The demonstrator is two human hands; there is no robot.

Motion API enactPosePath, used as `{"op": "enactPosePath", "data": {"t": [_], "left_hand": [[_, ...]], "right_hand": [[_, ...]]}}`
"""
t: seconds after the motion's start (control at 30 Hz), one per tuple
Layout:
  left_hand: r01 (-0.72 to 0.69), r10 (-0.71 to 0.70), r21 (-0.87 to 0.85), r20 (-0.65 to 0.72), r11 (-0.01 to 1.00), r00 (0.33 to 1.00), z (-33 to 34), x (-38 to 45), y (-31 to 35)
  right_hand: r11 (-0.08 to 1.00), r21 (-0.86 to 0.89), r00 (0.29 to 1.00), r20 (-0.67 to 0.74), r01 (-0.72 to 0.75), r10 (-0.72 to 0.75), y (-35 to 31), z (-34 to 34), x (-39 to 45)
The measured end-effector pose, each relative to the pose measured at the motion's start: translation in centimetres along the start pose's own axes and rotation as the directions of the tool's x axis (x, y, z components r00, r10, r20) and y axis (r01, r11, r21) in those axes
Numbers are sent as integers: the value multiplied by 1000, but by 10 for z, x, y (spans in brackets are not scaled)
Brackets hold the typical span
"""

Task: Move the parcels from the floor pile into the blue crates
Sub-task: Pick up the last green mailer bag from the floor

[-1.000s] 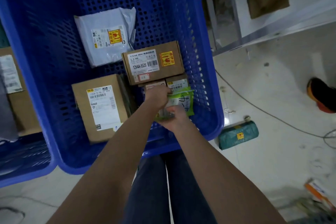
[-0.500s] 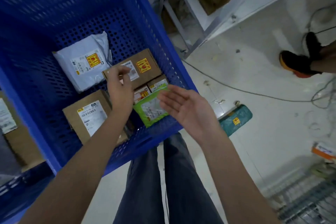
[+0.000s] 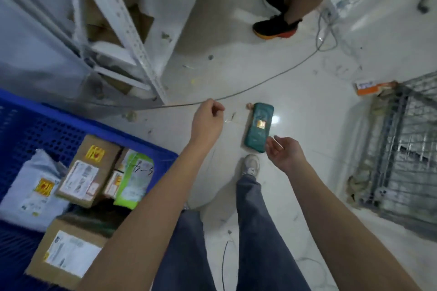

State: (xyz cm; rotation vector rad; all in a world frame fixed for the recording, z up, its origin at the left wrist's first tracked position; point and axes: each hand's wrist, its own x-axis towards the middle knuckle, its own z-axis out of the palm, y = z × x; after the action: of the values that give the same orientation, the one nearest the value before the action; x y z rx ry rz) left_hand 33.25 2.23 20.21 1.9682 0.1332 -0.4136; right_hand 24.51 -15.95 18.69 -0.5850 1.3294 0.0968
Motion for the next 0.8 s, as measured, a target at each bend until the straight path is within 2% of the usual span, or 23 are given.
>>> {"op": "enactPosePath", "data": {"t": [0.07, 0.17, 0.27, 0.37, 0.43, 0.5, 0.57, 0.8], "left_hand": [[1, -7, 56, 112, 998, 994, 44, 11, -6], [19, -30, 69, 163, 997, 986, 97, 26, -16], [126, -184, 267, 208, 956, 961, 141, 48, -32], [205, -449, 587, 304, 783, 840, 179, 71, -53], [249, -582, 682, 314, 688, 750, 201, 87, -66], [293, -645, 707, 295, 644, 705, 223, 103, -78], [300, -652, 708, 291, 639, 700, 247, 117, -92], [248, -579, 618, 418, 746, 700, 337, 180, -155]], "right_hand": [[999, 20, 996, -74, -43, 44, -18, -34, 23], [993, -57, 988, -128, -99, 91, -44, -79, 50], [984, -126, 985, -131, -127, 110, -71, -109, 77], [963, -235, 982, -166, -132, 94, -96, -128, 112], [921, -365, 979, -194, -133, 64, -105, -133, 138], [852, -509, 980, -200, -124, 24, -106, -131, 166], [785, -611, 985, -173, -103, -5, -97, -126, 197], [688, -722, 985, -159, -71, -66, -73, -106, 335]]}}
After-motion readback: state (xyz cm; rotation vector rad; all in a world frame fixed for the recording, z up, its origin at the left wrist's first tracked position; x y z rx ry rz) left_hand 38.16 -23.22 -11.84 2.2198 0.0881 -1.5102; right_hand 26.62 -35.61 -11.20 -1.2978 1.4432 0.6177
